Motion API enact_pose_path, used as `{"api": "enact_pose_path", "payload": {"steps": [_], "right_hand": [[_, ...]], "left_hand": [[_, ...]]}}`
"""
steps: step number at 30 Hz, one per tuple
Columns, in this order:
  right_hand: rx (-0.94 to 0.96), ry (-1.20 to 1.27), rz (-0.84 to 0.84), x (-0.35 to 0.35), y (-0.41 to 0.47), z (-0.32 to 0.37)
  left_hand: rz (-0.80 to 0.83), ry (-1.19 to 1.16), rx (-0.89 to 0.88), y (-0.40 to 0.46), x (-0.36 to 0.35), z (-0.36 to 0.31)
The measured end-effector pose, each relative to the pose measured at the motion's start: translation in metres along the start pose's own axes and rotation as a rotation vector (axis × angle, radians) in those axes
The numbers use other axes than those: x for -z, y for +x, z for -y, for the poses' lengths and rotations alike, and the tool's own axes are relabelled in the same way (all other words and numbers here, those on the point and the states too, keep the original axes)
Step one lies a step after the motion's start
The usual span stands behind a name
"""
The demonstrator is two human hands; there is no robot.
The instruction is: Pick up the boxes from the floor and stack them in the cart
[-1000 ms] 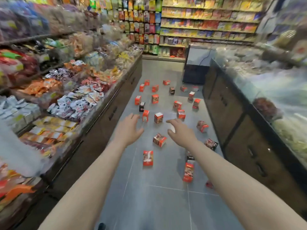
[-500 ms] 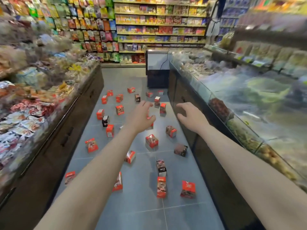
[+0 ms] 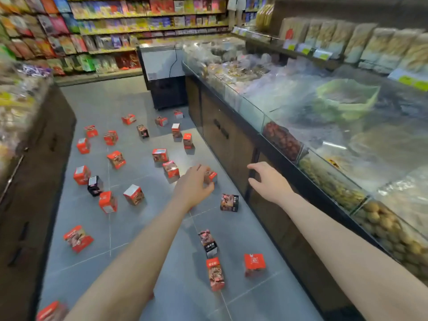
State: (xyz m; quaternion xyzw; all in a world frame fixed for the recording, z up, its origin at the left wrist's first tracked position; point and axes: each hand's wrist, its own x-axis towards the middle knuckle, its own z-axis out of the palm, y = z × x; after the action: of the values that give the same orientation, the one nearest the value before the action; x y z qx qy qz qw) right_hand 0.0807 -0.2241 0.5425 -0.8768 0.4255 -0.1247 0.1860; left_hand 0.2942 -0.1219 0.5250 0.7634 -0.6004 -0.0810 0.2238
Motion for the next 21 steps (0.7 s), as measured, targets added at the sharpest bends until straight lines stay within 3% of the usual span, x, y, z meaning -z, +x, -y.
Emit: {"api": "enact_pose_path", "payload": {"steps": [7,15,21], "right_hand": [[-0.068,-0.055,0.076,-0.03,0.048,-0.07],[0.026,-0.184,0.383,-0.1,0.125,-0.181],[-0.069,-0.11,0.645,-0.214,0.136,-0.262]], "left_hand": [[0.121,-0.038,0.03,0.065,-0.078,0.016],[0.2,-0.025,0.354,0.09,-0.207,0.055],[0.35,-0.129,0.592,0.054,-0.333,0.099]]}}
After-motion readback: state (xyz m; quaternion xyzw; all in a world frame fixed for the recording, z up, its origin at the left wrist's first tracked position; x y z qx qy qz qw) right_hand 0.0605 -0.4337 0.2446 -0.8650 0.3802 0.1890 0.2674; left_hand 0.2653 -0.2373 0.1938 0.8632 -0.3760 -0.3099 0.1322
